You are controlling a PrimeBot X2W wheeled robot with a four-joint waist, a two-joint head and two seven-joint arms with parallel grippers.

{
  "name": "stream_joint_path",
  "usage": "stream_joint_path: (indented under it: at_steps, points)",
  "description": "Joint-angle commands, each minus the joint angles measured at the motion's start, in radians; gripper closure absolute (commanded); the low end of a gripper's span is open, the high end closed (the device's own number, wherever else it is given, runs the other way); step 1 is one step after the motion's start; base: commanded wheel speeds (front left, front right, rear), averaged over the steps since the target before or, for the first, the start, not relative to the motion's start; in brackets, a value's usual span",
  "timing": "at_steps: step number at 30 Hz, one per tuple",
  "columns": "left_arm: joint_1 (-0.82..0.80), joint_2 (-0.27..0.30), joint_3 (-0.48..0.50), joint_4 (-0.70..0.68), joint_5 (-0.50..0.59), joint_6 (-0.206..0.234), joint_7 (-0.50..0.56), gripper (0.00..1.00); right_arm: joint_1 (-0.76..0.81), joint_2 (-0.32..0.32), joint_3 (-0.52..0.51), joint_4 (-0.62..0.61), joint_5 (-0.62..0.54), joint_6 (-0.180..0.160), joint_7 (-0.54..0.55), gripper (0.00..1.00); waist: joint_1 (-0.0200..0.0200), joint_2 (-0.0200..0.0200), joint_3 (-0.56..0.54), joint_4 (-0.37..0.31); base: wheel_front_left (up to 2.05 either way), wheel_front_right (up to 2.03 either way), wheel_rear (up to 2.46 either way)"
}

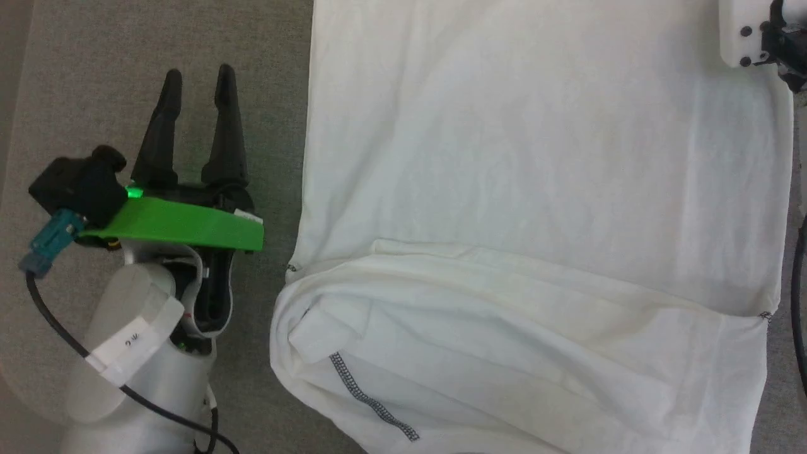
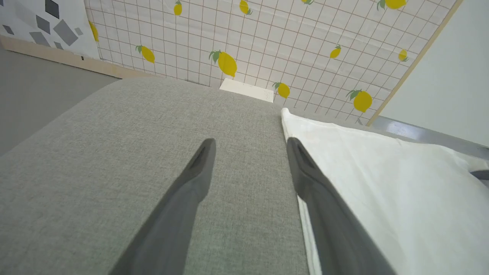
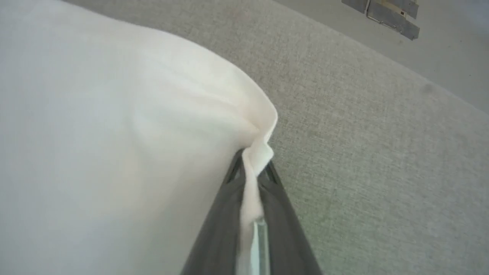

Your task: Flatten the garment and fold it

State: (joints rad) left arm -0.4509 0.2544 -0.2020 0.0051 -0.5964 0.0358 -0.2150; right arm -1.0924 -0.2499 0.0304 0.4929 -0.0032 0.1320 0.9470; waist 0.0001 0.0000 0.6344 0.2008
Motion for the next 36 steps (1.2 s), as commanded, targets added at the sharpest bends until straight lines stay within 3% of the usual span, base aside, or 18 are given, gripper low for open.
stream_joint_path:
  at_steps: [1, 7, 16, 20, 30, 31, 32, 36]
  points:
    - [-0.044, 0.01, 0.002, 0.001, -0.008, -0.006, 0.016, 0.0, 0.025, -0.009, 0.007, 0.023, 0.009, -0.001, 0.012, 1.0, -0.0001, 0.0, -0.002, -0.008, 0.0, 0.0, 0.0]
    - [-0.243, 0.063, -0.005, 0.048, -0.049, -0.023, 0.209, 0.0, -0.013, -0.017, 0.048, -0.017, 0.047, -0.001, -0.017, 1.0, -0.0001, 0.0, 0.0, -0.046, 0.0, 0.0, 0.0]
    - [-0.586, 0.125, -0.072, 0.287, -0.12, 0.005, 0.687, 0.0, -0.062, 0.003, 0.15, -0.059, 0.134, -0.001, -0.058, 1.0, -0.0001, 0.0, 0.04, -0.134, 0.0, 0.0, 0.0]
    - [-0.667, 0.135, -0.113, 0.368, -0.098, 0.015, 0.781, 0.0, -0.073, 0.005, 0.187, -0.072, 0.166, -0.001, -0.072, 1.0, -0.0001, 0.0, 0.068, -0.164, 0.0, 0.0, 0.0]
    - [-0.732, 0.145, -0.184, 0.495, -0.04, 0.04, 0.873, 0.0, -0.085, -0.007, 0.238, -0.091, 0.222, -0.001, -0.095, 1.0, -0.0001, 0.0, 0.114, -0.189, 0.0, 0.0, 0.0]
    - [-0.731, 0.143, -0.182, 0.5, -0.044, 0.042, 0.878, 0.21, -0.086, -0.007, 0.241, -0.094, 0.228, -0.001, -0.098, 1.0, -0.0001, 0.0, 0.116, -0.19, 0.0, 0.0, 0.0]
    - [-0.728, 0.141, -0.178, 0.504, -0.05, 0.045, 0.879, 1.0, -0.087, -0.007, 0.244, -0.097, 0.233, -0.001, -0.101, 1.0, -0.0001, 0.0, 0.119, -0.19, 0.0, 0.0, 0.0]
    - [-0.726, 0.135, -0.155, 0.502, -0.077, 0.042, 0.856, 1.0, -0.098, -0.016, 0.257, -0.105, 0.242, -0.001, -0.111, 1.0, -0.0001, 0.0, 0.12, -0.187, 0.0, 0.0, 0.0]
